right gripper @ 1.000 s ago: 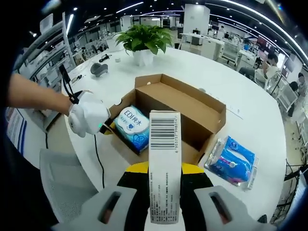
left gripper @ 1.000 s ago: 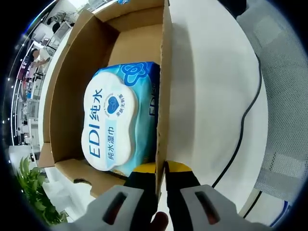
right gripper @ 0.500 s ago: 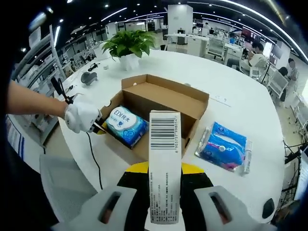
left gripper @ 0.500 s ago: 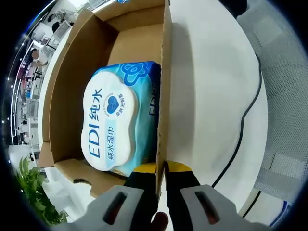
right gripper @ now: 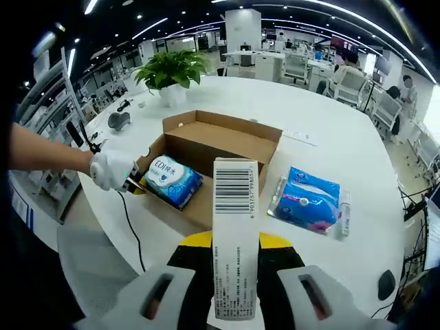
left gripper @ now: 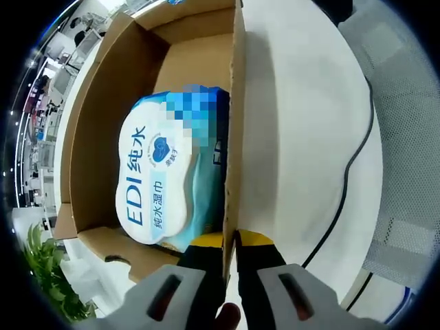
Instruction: Operate the shoe box by opening the lid, removing the specified soft item, and placing it in the target area until the item is outside and the box remains undamaged.
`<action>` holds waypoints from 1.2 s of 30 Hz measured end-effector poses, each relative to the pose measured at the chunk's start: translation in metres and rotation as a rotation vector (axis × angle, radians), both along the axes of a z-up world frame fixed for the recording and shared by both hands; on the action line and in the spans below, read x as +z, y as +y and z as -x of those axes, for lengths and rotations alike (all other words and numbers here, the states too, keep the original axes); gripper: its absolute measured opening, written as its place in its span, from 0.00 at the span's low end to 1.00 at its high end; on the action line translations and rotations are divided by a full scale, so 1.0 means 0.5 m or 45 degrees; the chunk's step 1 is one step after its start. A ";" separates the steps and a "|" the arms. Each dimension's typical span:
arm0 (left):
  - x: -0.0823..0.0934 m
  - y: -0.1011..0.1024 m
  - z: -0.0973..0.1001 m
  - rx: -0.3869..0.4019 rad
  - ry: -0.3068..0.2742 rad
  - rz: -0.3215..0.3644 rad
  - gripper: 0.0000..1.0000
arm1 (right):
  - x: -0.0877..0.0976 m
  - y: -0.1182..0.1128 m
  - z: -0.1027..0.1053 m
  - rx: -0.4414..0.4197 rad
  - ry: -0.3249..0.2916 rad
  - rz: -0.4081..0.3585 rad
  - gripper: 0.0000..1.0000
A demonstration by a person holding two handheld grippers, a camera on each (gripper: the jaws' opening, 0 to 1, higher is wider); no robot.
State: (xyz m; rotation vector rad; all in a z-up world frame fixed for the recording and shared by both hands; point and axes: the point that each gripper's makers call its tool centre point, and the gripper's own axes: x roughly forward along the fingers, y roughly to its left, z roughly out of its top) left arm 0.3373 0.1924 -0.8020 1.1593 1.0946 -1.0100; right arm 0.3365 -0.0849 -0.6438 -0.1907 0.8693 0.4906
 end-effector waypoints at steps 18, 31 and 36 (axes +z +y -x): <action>0.000 0.000 0.000 -0.011 0.004 0.001 0.03 | 0.002 -0.097 0.006 -0.176 -0.021 -0.026 0.18; -0.001 -0.002 0.001 -0.014 0.010 0.007 0.03 | -0.001 -0.164 0.008 -0.333 -0.043 -0.071 0.18; -0.001 -0.002 0.001 -0.015 0.008 0.009 0.03 | -0.006 -0.182 0.014 -0.354 -0.047 -0.060 0.18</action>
